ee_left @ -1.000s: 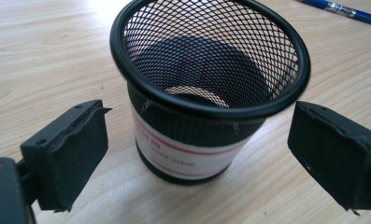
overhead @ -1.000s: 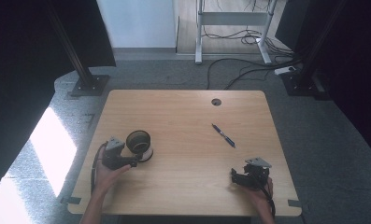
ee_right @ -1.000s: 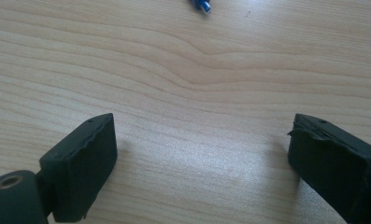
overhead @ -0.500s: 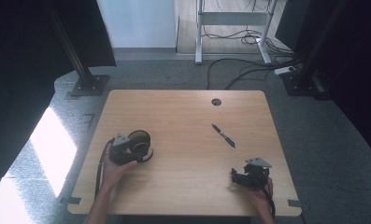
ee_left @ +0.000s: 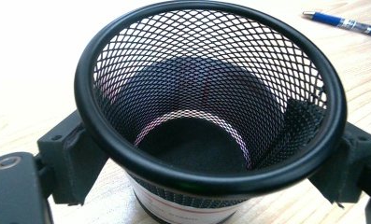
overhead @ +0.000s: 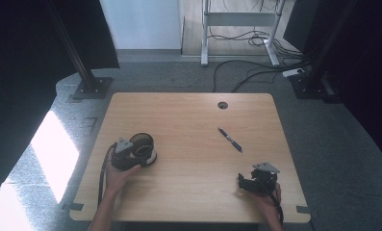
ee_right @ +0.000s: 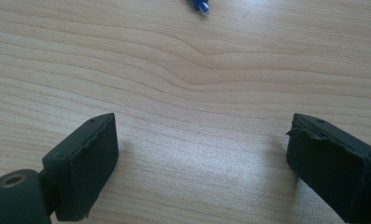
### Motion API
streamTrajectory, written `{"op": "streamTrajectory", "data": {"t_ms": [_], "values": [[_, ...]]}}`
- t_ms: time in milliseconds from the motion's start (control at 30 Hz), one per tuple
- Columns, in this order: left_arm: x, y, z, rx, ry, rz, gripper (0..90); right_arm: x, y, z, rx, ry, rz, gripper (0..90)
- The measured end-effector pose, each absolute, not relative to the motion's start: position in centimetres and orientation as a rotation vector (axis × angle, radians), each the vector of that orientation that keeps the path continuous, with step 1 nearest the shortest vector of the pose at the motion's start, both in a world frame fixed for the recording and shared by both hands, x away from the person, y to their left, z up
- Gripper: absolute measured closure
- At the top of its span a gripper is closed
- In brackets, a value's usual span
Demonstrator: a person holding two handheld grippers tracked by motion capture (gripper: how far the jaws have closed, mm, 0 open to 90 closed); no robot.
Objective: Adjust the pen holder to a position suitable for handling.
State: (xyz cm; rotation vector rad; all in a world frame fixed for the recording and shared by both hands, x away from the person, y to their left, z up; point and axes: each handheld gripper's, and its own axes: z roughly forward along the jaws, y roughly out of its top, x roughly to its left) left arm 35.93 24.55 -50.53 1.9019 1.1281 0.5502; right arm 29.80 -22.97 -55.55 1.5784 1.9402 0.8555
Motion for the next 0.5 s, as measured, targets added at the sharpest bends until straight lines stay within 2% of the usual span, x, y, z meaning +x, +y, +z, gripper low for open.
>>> {"op": "streamTrajectory", "data": {"t_ms": [500], "values": [[34.2,24.7,-50.1,1.887,1.149,0.557,10.9,29.8,-23.0,-55.5,1.578,1.939,0.854,8.8]]}}
